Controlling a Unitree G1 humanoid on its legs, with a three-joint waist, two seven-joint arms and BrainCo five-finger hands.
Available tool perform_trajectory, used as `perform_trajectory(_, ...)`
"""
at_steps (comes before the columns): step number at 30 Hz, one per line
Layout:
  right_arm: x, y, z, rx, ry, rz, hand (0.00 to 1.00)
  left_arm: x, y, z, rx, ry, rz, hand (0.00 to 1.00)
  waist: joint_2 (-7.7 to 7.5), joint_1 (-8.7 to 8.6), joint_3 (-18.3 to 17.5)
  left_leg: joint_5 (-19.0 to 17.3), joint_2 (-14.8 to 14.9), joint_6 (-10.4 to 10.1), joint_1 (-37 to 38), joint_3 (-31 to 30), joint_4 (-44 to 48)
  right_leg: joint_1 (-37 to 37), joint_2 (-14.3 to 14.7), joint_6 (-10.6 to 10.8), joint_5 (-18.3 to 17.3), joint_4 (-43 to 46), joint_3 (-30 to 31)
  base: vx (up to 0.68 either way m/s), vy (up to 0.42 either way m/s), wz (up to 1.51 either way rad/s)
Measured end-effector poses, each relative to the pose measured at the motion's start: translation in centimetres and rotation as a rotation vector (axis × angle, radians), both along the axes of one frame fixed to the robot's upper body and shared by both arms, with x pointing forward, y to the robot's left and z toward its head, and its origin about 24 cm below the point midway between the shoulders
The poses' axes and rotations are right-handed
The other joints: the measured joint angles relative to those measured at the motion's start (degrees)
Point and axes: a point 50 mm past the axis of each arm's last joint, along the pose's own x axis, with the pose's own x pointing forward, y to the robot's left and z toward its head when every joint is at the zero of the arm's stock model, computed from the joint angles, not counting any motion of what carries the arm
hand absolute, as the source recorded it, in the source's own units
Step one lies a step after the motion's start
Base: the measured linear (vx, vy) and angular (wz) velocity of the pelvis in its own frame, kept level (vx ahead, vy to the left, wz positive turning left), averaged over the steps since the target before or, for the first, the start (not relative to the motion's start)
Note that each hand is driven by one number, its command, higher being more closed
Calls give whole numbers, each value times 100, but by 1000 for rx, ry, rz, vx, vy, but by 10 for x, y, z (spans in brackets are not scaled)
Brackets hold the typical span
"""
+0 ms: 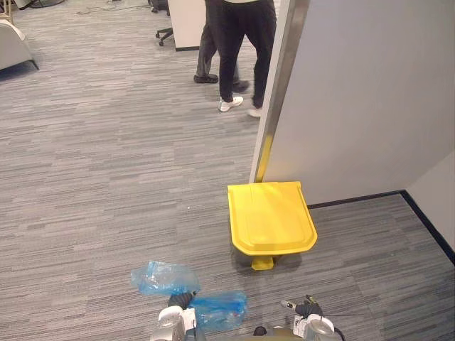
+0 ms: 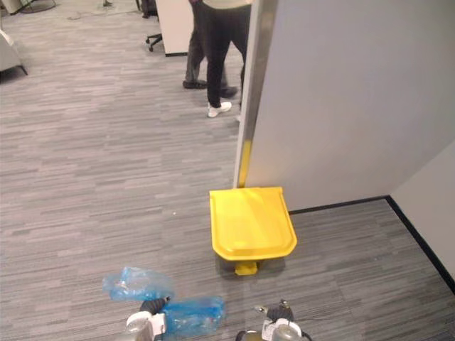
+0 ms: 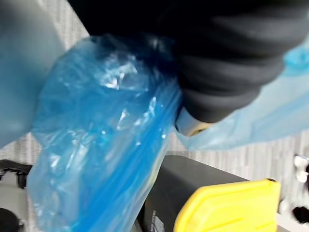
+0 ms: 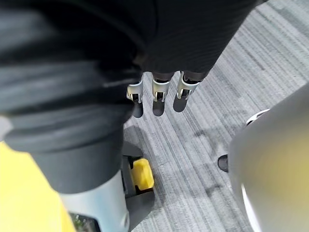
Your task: Gather rubbish on tea table into small bin, then transfer packed bag to large trash can.
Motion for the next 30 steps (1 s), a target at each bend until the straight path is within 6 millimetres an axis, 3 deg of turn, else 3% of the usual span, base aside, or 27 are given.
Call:
perform_trajectory(1,2,1,0,2,-4,0,0,1,0,0,1,-1,-8,100,29,-3,18,52,-62,51,16,6,-685,-30,-36,74,56,-32,-2,29,184,1)
perform_trajectory(2,2,0,0,2,-1,-3,0,1,-1,0,0,-3,-11,100,81,-1,18,223,-102,-38,103,-23,-1198,-71,-1,125,74,-28,38,27,186,-16)
perform_trajectory(3,1,4,-1,16,4,-3,0,3,2,1,9,-9,-14,100,-43,55,13,347,-295,26,262,84,-1492,-116,-80,248,126,-108,253,32,162,-20)
perform_trajectory(5,-1,10,-2,34,7,-5,0,2,7,1,25,-2,-11,100,-89,45,-15,368,-433,61,338,165,-1594,-41,-179,332,188,-283,382,47,164,-21)
perform_trajectory(8,-3,8,-2,27,11,-9,0,-5,14,-1,42,19,-8,100,-39,34,-57,422,-626,149,610,283,-1883,147,-286,445,313,-574,526,34,139,-21)
perform_trajectory(19,-12,-12,-5,-9,62,-34,0,-29,29,-9,88,102,-31,100,43,57,-110,484,-685,181,665,267,-2151,121,-182,374,563,-920,757,32,22,-12)
perform_trajectory(20,-12,-11,-5,-8,62,-33,0,-29,29,-9,87,102,-31,100,42,58,-109,455,-674,218,661,273,-2118,63,-184,352,548,-797,771,9,24,-18)
perform_trajectory(22,-5,-15,-1,-27,33,-21,0,-24,27,-8,81,87,-27,100,154,48,71,165,-498,272,666,235,-1764,-497,-134,355,421,633,831,-57,47,-17)
perform_trajectory(23,-2,-17,1,-34,11,-21,0,-22,29,-7,81,78,-14,100,120,32,175,-99,-456,309,721,116,-1617,-881,-166,431,340,1654,772,-78,20,6)
perform_trajectory(24,0,-16,2,-35,0,-18,0,-19,36,-5,100,72,-6,100,-27,3,266,-252,-531,383,921,109,-1435,-1318,-344,443,-1,2623,731,0,-11,17)
perform_trajectory(26,0,-14,3,-32,-14,-19,0,-19,40,-4,108,69,4,100,-141,23,296,-476,-534,407,1077,36,-1267,-1710,-355,335,-254,2601,360,74,-13,18)
perform_trajectory(30,8,-14,6,-35,-37,-13,0,-16,39,-4,106,65,0,100,-127,-10,328,-701,-467,320,1169,-32,-1062,-2102,-227,268,188,1079,-215,199,-57,20)
